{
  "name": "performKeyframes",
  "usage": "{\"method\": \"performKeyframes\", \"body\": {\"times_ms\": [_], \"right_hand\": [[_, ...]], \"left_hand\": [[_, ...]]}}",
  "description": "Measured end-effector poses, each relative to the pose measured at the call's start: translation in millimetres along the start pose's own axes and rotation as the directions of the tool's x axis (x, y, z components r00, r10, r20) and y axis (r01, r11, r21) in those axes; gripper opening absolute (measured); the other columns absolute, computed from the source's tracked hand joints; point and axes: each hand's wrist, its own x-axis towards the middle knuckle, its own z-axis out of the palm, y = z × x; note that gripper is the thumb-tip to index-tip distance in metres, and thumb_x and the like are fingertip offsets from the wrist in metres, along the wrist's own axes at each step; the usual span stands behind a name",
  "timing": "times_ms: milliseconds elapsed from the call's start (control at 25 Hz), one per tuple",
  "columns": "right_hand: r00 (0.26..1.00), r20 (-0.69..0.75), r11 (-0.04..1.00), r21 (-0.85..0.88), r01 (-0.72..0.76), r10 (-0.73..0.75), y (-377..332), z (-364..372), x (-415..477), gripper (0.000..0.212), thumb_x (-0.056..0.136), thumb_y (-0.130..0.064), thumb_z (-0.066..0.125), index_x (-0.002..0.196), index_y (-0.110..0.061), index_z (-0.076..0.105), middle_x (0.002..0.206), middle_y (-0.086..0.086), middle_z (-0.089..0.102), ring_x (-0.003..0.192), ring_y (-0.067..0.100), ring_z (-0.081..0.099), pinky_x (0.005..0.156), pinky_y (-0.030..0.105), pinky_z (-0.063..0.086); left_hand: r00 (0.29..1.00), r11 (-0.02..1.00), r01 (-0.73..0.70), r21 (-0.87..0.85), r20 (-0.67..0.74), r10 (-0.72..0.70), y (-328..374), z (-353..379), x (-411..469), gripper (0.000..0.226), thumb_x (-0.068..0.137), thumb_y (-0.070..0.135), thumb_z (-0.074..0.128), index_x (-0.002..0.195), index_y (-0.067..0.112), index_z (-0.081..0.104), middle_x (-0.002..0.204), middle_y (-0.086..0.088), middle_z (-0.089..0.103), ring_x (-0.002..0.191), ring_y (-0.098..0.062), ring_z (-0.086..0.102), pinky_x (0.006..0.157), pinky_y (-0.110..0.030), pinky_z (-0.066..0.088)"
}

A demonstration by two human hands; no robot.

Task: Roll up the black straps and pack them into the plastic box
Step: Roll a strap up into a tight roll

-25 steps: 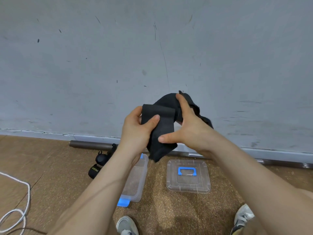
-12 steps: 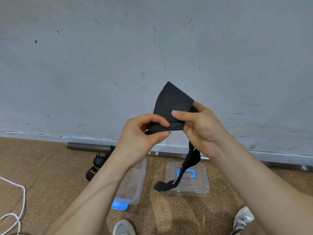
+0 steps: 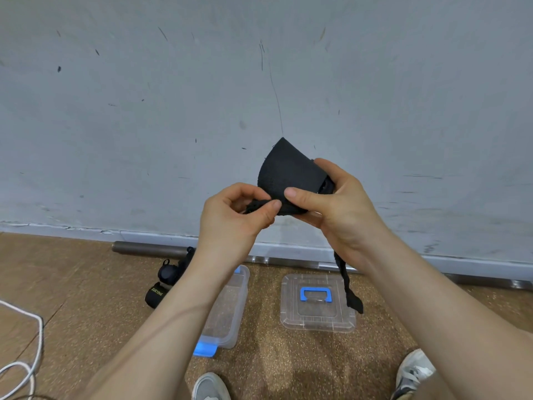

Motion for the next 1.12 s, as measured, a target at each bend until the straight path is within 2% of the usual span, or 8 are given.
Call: {"method": "performKeyframes", "body": {"times_ms": [160,280,400,480,600,760,960,1120], "right_hand": [[0.999,0.006,0.991,-0.129,0.037,-0.036,1.2,-2.1,2.5,0.090,0.057,-0.005,0.087,0.138,-0.004,0.047,0.131,0.020,0.055,0.110,0.034,0.066,0.084,0.042,0.060],[0.999,0.016,0.999,0.032,-0.036,0.035,-2.1,-6.3,2.8,0.057,0.071,0.012,0.076,0.124,0.003,0.057,0.125,0.027,0.061,0.102,0.035,0.070,0.081,0.036,0.060],[0.992,0.070,0.989,0.098,-0.111,0.104,-5.4,-7.6,-1.8,0.047,0.076,0.014,0.070,0.121,0.002,0.061,0.121,0.024,0.065,0.103,0.033,0.071,0.079,0.033,0.060],[0.993,0.053,0.991,0.073,-0.113,0.109,-2.2,-3.0,-3.3,0.048,0.078,0.014,0.068,0.122,-0.003,0.061,0.123,0.022,0.064,0.104,0.033,0.069,0.076,0.031,0.059],[0.998,-0.017,0.993,-0.107,0.051,-0.053,1.9,4.3,-4.6,0.066,0.072,0.011,0.074,0.130,-0.014,0.055,0.127,0.016,0.059,0.106,0.031,0.067,0.083,0.039,0.060],[0.981,0.078,0.944,-0.267,0.193,-0.178,-2.6,8.6,-12.4,0.088,0.070,0.002,0.084,0.141,-0.028,0.041,0.128,-0.010,0.053,0.110,0.016,0.066,0.091,0.035,0.057],[0.974,0.052,0.882,-0.417,0.220,-0.219,-0.4,11.5,-9.5,0.097,0.058,-0.018,0.089,0.142,-0.028,0.041,0.136,-0.004,0.049,0.117,0.019,0.060,0.095,0.041,0.055],[0.973,-0.050,0.884,-0.431,0.181,-0.224,4.6,6.5,-2.5,0.088,0.051,-0.028,0.083,0.131,-0.032,0.049,0.129,0.000,0.055,0.115,0.021,0.060,0.095,0.043,0.054]], "left_hand": [[1.000,0.999,0.017,-0.034,0.026,-0.016,2.8,0.6,-0.6,0.017,0.080,0.001,0.076,0.087,0.014,0.069,0.080,-0.012,0.070,0.064,-0.016,0.065,0.069,-0.032,0.060],[0.972,0.996,0.009,-0.083,0.235,0.011,4.3,-7.9,0.0,0.031,0.078,-0.009,0.073,0.094,0.018,0.072,0.089,-0.005,0.071,0.078,-0.014,0.067,0.077,-0.026,0.058],[0.965,0.996,-0.085,0.005,0.248,0.081,4.0,-12.0,0.7,0.033,0.075,-0.011,0.074,0.088,0.019,0.073,0.085,0.005,0.072,0.082,-0.008,0.066,0.079,-0.021,0.054],[0.974,0.996,-0.089,0.033,0.210,0.080,4.3,-11.4,0.4,0.028,0.075,-0.008,0.076,0.085,0.018,0.074,0.079,0.006,0.073,0.078,-0.007,0.068,0.077,-0.020,0.055],[0.977,0.994,-0.072,0.076,0.207,0.055,2.1,-10.3,-0.2,0.014,0.080,0.002,0.075,0.086,0.015,0.073,0.077,0.000,0.072,0.071,-0.012,0.070,0.073,-0.021,0.056],[0.984,0.999,0.014,0.037,0.178,-0.021,-0.3,-10.1,2.1,0.009,0.087,0.011,0.070,0.091,0.003,0.071,0.082,-0.009,0.074,0.078,-0.019,0.073,0.078,-0.030,0.061],[0.991,0.989,0.115,-0.094,0.086,-0.107,2.7,-3.1,0.8,0.008,0.082,0.000,0.072,0.079,0.001,0.065,0.077,-0.019,0.069,0.069,-0.024,0.073,0.070,-0.032,0.061],[0.989,0.978,0.137,-0.156,0.081,-0.125,3.3,-0.9,0.0,0.018,0.080,-0.001,0.075,0.078,0.011,0.061,0.076,-0.016,0.066,0.063,-0.024,0.070,0.068,-0.034,0.061]]}}
